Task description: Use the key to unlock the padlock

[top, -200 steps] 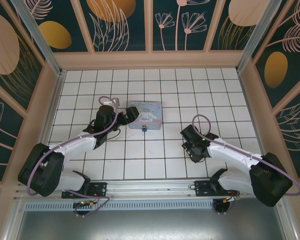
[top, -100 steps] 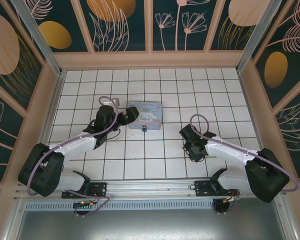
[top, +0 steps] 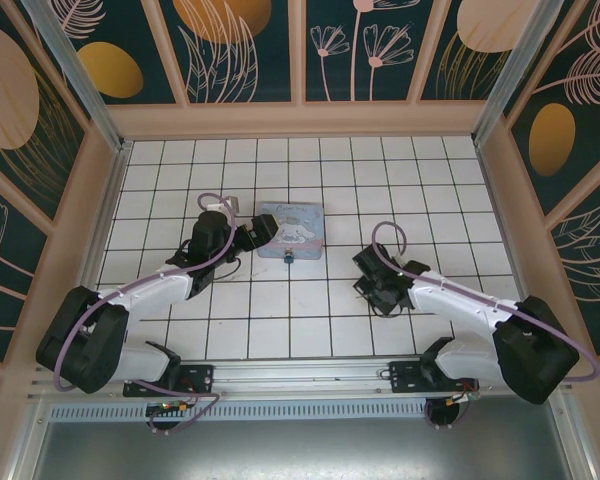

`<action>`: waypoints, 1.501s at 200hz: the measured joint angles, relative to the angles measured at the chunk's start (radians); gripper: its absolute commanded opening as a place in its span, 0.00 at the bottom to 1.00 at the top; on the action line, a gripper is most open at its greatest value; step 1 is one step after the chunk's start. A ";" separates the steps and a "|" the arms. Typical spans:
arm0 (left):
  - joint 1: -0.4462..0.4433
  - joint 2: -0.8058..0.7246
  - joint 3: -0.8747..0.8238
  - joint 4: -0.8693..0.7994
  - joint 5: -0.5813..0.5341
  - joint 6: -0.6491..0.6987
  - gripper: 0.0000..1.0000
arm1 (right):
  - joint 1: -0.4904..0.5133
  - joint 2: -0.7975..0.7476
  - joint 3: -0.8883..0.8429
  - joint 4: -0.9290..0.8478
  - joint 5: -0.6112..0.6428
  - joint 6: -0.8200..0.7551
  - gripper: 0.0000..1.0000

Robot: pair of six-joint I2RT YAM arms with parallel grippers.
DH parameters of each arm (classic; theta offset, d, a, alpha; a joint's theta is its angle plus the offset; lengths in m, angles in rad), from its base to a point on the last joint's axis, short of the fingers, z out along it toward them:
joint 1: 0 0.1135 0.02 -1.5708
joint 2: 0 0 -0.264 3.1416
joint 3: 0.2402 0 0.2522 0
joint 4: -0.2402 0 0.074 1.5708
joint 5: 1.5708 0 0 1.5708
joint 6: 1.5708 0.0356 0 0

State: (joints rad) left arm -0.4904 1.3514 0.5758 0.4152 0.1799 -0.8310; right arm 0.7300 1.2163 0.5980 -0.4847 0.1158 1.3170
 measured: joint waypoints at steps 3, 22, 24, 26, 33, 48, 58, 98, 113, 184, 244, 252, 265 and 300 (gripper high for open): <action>0.000 0.000 0.000 0.000 0.000 0.000 0.99 | 0.005 0.000 0.006 0.011 0.002 -0.005 0.00; 0.000 0.000 0.001 -0.008 0.004 0.006 0.99 | 0.027 -0.008 0.022 0.078 0.012 -0.029 0.00; 0.000 0.000 0.002 -0.008 0.004 0.008 0.99 | 0.029 -0.010 0.022 0.086 0.012 -0.030 0.00; 0.000 0.000 0.002 -0.010 0.004 0.008 0.99 | 0.031 -0.012 0.022 0.091 0.013 -0.031 0.00; 0.000 0.000 0.002 -0.011 0.007 0.008 0.99 | 0.035 -0.018 0.022 0.111 0.015 -0.037 0.00; 0.000 -0.001 0.004 -0.014 0.023 0.008 0.99 | 0.041 -0.037 0.014 0.162 0.018 -0.037 0.00; 0.000 -0.005 0.004 -0.014 0.036 0.003 0.99 | 0.043 -0.053 0.002 0.196 0.019 -0.036 0.00; 0.000 -0.012 -0.015 0.079 0.128 -0.087 0.99 | 0.043 -0.114 -0.057 0.309 0.044 -0.005 0.00; 0.000 -0.012 -0.037 0.142 0.158 -0.137 0.99 | 0.042 -0.115 -0.058 0.354 0.054 0.013 0.00; 0.000 -0.046 -0.079 0.331 0.223 -0.289 0.89 | 0.042 0.037 0.102 0.525 0.071 0.031 0.00; 0.000 -0.019 -0.078 0.424 0.231 -0.355 0.77 | 0.051 0.160 0.213 0.639 0.058 0.032 0.00; 0.000 -0.005 -0.077 0.438 0.231 -0.368 0.75 | 0.055 0.167 0.217 0.648 0.055 0.032 0.00; -0.001 0.020 -0.074 0.460 0.231 -0.383 0.72 | 0.063 0.175 0.221 0.668 0.051 0.035 0.00; -0.014 0.084 -0.053 0.518 0.228 -0.425 0.67 | 0.084 0.192 0.236 0.697 0.047 0.051 0.00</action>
State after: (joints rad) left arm -0.5049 1.4357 0.5232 0.9329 0.4080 -1.2556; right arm 0.8143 1.4086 0.8341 0.2119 0.1631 1.3685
